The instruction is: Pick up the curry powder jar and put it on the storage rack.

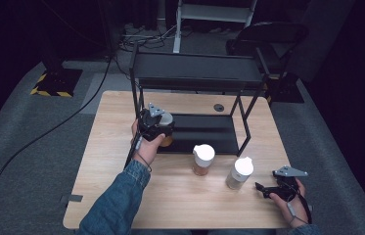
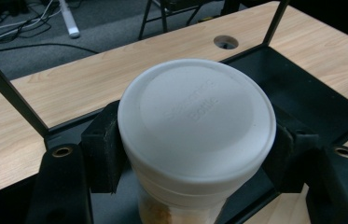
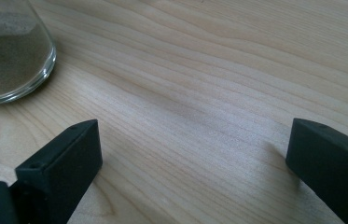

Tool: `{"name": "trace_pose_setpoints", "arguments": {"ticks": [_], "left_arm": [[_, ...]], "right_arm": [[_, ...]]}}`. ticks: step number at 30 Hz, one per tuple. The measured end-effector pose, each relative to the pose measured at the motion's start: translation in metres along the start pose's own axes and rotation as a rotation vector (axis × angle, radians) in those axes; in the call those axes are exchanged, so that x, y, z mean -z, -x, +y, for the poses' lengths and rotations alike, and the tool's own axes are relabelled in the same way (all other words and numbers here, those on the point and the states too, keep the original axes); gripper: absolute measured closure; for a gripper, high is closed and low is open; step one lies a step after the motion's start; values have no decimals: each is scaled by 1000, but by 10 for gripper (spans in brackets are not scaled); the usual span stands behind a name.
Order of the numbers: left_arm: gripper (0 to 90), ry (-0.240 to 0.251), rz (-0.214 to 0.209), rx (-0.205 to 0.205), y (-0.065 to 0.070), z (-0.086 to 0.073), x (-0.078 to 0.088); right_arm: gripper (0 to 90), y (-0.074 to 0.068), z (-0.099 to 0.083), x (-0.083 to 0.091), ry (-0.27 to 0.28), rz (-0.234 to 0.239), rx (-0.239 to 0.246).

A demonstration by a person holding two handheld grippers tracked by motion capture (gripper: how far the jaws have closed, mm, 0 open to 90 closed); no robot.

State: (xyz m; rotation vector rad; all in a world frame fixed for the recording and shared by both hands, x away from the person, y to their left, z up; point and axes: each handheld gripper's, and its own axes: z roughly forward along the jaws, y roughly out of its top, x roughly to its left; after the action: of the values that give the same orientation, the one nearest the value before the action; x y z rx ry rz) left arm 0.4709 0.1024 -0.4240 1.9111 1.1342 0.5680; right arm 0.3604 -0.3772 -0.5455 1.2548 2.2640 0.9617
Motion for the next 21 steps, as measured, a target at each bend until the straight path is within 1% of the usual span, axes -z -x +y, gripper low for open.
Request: {"name": "trace_pose_setpoints", "arguments": {"ticks": [3, 7, 11, 14, 16, 18, 21], "left_arm": [[331, -12, 11, -2, -1, -2, -4], [331, -20, 8, 9, -2, -4, -9], [331, -32, 13, 6, -4, -6, -11], [331, -40, 21, 11, -6, -8, -12], [331, -37, 20, 14, -7, -9, -12], [331, -38, 23, 10, -7, -9, -12], [331, -39, 28, -13, -6, -9, -12]], "right_arm": [[33, 0, 0, 0, -1, 2, 1], [33, 0, 0, 0, -1, 2, 1], [33, 0, 0, 0, -1, 2, 1], [33, 0, 0, 0, -1, 2, 1], [33, 0, 0, 0, 0, 2, 0], [33, 0, 0, 0, 0, 2, 1], [32, 0, 0, 0, 0, 2, 0]]}}
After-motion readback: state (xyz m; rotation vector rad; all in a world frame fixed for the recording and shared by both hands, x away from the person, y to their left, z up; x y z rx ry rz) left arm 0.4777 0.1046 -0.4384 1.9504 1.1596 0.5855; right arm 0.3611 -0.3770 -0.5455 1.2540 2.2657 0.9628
